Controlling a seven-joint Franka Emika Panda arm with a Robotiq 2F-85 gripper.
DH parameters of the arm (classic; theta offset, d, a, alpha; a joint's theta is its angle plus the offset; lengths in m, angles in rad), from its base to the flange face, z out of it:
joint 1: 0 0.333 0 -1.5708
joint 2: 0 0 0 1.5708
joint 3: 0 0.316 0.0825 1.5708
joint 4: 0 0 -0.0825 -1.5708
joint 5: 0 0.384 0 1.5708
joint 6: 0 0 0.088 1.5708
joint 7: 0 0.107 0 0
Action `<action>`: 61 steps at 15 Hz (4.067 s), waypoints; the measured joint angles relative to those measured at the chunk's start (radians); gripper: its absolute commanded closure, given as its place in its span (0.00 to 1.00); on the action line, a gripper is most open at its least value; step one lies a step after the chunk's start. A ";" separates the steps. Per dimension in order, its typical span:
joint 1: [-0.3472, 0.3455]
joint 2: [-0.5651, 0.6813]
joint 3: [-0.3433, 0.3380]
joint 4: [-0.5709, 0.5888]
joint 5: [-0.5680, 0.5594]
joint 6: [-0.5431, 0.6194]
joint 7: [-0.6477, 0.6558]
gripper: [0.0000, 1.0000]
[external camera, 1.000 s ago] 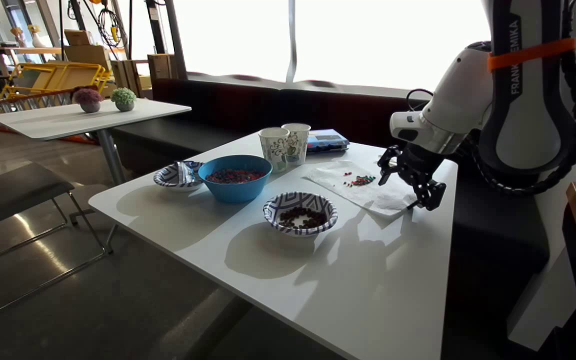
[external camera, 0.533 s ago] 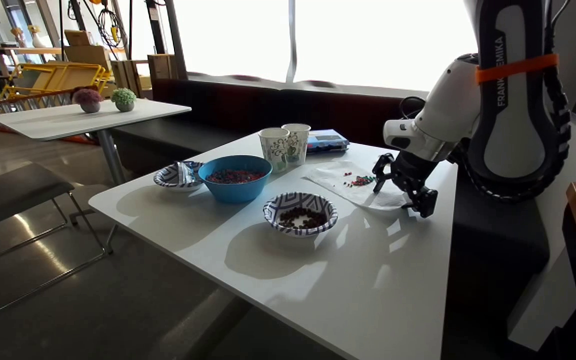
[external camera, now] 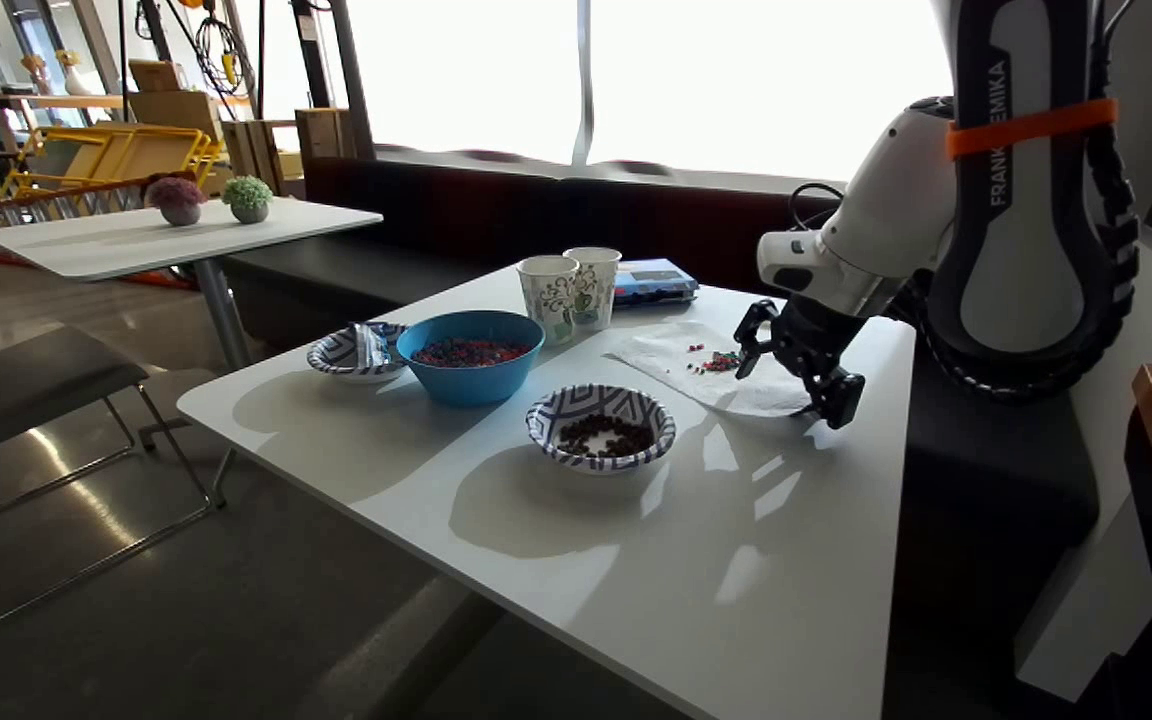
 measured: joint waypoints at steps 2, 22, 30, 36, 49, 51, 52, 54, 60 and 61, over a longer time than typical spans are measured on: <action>0.020 -0.011 -0.004 -0.006 0.017 -0.003 -0.012 0.25; 0.448 -0.141 -0.241 -0.096 0.213 -0.373 -0.039 0.20; 0.409 -0.111 -0.201 -0.106 0.210 -0.229 -0.009 0.21; 0.328 -0.045 -0.133 -0.107 0.214 -0.110 -0.009 0.20; 0.274 0.036 -0.111 -0.081 0.224 0.041 -0.047 0.28; 0.273 0.050 -0.111 -0.070 0.229 0.065 -0.060 0.28; 0.273 0.055 -0.110 -0.065 0.232 0.072 -0.067 0.30; 0.273 0.064 -0.108 -0.056 0.240 0.090 -0.080 0.34; 0.273 0.073 -0.098 -0.049 0.266 0.096 -0.108 0.54; 0.275 0.073 -0.097 -0.050 0.272 0.096 -0.115 0.60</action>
